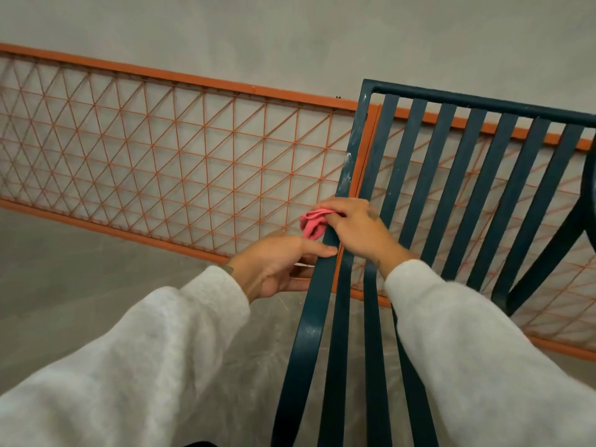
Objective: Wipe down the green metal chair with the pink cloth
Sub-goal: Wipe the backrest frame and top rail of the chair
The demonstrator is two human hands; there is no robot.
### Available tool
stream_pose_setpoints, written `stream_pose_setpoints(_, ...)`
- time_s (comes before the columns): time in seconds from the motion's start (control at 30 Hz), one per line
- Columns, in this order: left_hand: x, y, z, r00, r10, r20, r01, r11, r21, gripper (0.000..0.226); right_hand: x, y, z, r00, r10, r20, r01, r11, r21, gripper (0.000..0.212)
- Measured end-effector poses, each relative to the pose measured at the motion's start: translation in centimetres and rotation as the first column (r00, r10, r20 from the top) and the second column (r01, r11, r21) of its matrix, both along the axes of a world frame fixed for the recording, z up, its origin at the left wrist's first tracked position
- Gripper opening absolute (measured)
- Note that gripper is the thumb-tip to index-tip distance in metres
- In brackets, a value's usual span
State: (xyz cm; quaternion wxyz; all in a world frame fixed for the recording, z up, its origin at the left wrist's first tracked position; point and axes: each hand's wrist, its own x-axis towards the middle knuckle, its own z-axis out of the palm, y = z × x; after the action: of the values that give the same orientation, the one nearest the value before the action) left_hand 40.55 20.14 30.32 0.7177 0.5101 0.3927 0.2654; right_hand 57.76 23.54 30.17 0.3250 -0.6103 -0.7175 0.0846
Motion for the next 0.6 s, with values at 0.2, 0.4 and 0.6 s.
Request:
stream_pose_setpoints(0.2, -0.2, 0.5, -0.5, 1.0, -0.006, 0.03, 0.006, 1.0, 0.003, 0.032, 0.0, -4.5, -0.7, 0.983, -0.011, -0.181, 0.004, 0.999, -0.041, 0.033)
stream_pose_setpoints(0.4, -0.2, 0.4, -0.4, 1.0, -0.015, 0.021, 0.016, 0.999, -0.032, 0.033, 1.3, -1.6, 0.3, 0.996, -0.054, -0.076, 0.046, 0.994, -0.1, 0.036)
stream_pose_setpoints(0.6, -0.2, 0.1, -0.4, 0.999, 0.01, 0.041, -0.01, 1.0, -0.01, 0.036, 1.2, -3.7, 0.4, 0.996, 0.026, -0.08, -0.039, 0.987, -0.158, 0.034)
